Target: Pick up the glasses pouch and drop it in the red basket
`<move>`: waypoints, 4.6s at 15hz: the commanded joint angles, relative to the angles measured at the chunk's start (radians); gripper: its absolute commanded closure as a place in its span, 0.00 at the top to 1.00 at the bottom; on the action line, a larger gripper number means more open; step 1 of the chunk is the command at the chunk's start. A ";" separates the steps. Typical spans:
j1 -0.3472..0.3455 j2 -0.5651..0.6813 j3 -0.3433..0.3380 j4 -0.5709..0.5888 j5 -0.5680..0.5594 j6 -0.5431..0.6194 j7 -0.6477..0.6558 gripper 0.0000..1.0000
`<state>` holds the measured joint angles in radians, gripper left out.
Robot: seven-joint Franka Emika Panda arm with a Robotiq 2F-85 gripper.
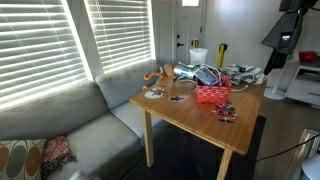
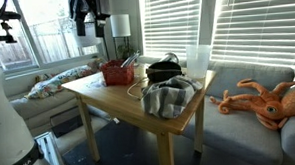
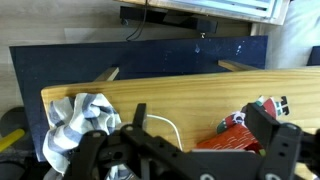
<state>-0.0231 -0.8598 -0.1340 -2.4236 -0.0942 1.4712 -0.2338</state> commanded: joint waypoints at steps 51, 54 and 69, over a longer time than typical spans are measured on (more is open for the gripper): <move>-0.088 0.777 0.069 0.249 0.365 0.651 0.905 0.54; -0.085 0.797 0.066 0.262 0.367 0.655 0.908 0.65; -0.085 0.839 0.060 0.298 0.347 0.594 0.911 0.44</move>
<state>-0.1153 -0.0350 -0.0665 -2.1488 0.2492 2.0952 0.6616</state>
